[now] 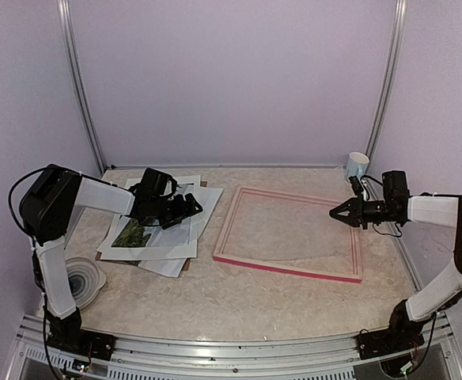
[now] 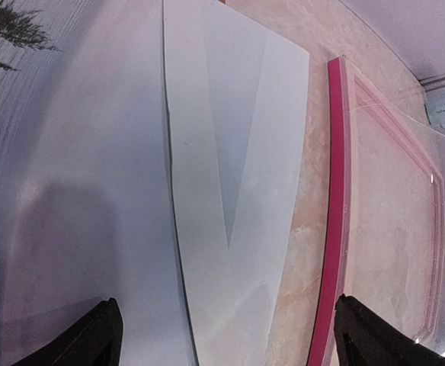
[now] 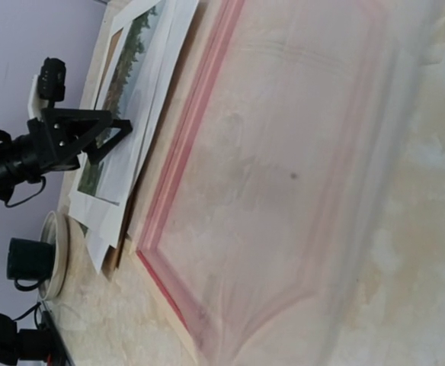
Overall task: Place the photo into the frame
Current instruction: Place the glass panel at the frame body.
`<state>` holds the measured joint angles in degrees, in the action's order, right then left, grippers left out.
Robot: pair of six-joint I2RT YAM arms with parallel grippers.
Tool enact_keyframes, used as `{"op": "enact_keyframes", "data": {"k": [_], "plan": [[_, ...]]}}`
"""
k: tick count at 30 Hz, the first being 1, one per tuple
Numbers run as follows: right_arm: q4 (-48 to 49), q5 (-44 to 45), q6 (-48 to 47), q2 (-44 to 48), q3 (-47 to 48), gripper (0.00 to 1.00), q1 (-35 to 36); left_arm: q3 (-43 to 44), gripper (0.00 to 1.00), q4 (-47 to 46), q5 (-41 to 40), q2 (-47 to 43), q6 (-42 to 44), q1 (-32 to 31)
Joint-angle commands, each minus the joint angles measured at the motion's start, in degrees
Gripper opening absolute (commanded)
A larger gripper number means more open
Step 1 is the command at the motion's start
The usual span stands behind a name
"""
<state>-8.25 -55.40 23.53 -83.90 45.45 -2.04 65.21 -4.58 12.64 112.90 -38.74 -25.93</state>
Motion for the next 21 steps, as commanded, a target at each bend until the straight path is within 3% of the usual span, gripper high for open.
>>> {"op": "enact_keyframes", "data": {"k": [1, 21], "plan": [[0.3, -1.7, -0.1, 1.1, 1.6, 0.09, -0.7, 1.1, 0.95, 2.0, 0.6, 0.1, 0.0, -0.5], [-2.3, -1.6, -4.5, 1.1, 1.7, 0.1, -0.7, 1.0, 0.95, 1.9, 1.1, 0.0, -0.3, -0.6]]}}
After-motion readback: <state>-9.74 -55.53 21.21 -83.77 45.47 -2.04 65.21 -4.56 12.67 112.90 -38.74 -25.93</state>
